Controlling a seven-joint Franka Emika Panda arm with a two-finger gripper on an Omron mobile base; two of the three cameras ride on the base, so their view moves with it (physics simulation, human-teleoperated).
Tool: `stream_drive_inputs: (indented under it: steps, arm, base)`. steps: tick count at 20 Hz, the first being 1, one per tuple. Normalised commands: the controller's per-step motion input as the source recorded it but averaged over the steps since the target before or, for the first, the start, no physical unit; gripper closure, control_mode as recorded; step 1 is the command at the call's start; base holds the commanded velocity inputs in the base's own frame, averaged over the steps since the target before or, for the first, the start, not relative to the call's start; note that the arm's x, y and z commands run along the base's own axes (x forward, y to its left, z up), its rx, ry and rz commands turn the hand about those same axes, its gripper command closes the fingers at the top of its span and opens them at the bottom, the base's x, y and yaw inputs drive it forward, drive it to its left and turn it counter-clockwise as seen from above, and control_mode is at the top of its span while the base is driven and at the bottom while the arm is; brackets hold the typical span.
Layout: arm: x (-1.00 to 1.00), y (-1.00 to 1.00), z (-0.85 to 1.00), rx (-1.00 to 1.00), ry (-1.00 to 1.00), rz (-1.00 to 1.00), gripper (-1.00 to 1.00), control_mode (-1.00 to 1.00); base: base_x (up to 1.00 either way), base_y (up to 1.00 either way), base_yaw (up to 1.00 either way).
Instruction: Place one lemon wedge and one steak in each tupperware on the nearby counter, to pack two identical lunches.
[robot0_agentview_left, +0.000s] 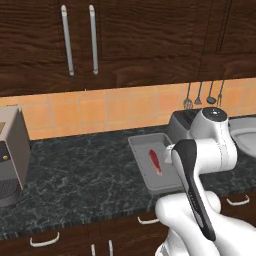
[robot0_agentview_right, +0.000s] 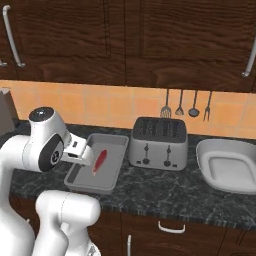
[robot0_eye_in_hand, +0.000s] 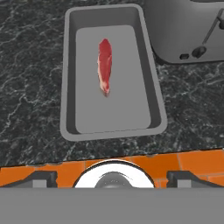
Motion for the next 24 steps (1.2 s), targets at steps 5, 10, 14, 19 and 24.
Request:
stream_drive_inputs:
  steps: [5, 10, 14, 19, 24]
  arm:
    - [0.0, 0.0, 0.0, 0.0, 0.0, 0.0, -1.0, 1.0]
    - [0.0, 0.0, 0.0, 0.0, 0.0, 0.0, -1.0, 1.0]
    - [0.0, 0.0, 0.0, 0.0, 0.0, 0.0, -1.0, 1.0]
    - [0.0, 0.0, 0.0, 0.0, 0.0, 0.0, -1.0, 1.0]
    - [0.0, 0.0, 0.0, 0.0, 0.0, 0.0, -1.0, 1.0]
  base:
    - [-0.83, -0.06, -0.17]
    - [-0.73, -0.58, -0.41]
    - [-0.07, -0.97, -0.49]
    - [-0.1, -1.0, -0.23]
    - [-0.42, -1.0, 0.27]
